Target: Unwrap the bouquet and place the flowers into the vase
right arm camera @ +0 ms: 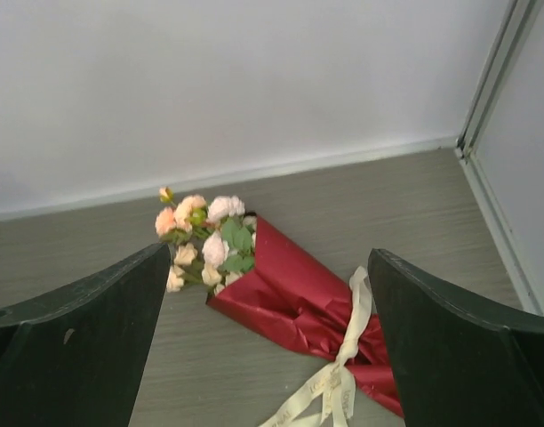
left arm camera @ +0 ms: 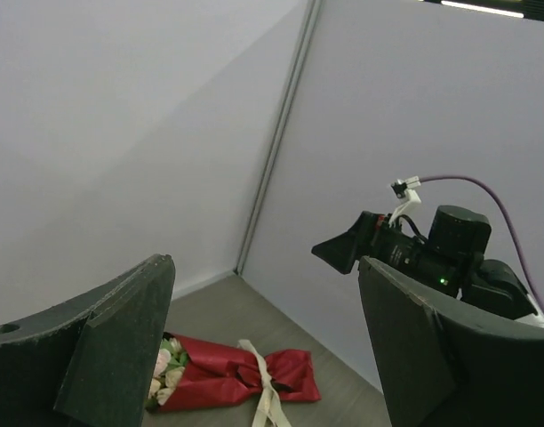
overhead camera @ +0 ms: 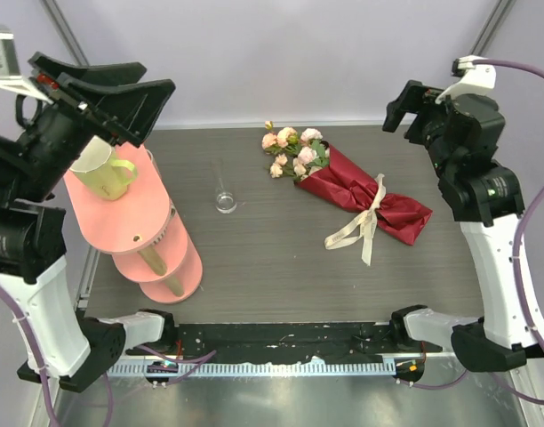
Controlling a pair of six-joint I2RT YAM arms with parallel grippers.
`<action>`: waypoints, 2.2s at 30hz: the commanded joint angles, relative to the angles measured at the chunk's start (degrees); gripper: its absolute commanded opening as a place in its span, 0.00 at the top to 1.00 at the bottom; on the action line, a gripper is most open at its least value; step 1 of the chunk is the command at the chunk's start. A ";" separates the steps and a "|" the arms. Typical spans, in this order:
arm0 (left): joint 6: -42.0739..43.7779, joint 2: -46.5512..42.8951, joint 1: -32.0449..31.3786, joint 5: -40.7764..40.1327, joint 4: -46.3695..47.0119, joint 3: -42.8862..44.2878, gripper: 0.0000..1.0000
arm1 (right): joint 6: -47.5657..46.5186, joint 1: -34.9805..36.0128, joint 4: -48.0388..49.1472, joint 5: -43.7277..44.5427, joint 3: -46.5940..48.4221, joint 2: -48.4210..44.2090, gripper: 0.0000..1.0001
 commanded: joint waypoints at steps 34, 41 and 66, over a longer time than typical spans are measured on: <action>13.61 33.11 -51.18 -31.46 20.92 -34.22 0.22 | 21.01 -17.05 22.05 -15.82 -59.97 -6.37 0.40; 13.79 41.10 -46.70 -28.91 25.94 -36.52 0.19 | 21.54 -15.38 22.30 -20.04 -65.26 -4.71 0.51; 19.59 52.20 -44.85 -21.43 26.11 -35.81 0.21 | 14.77 -10.46 26.35 -17.94 -64.12 10.49 0.65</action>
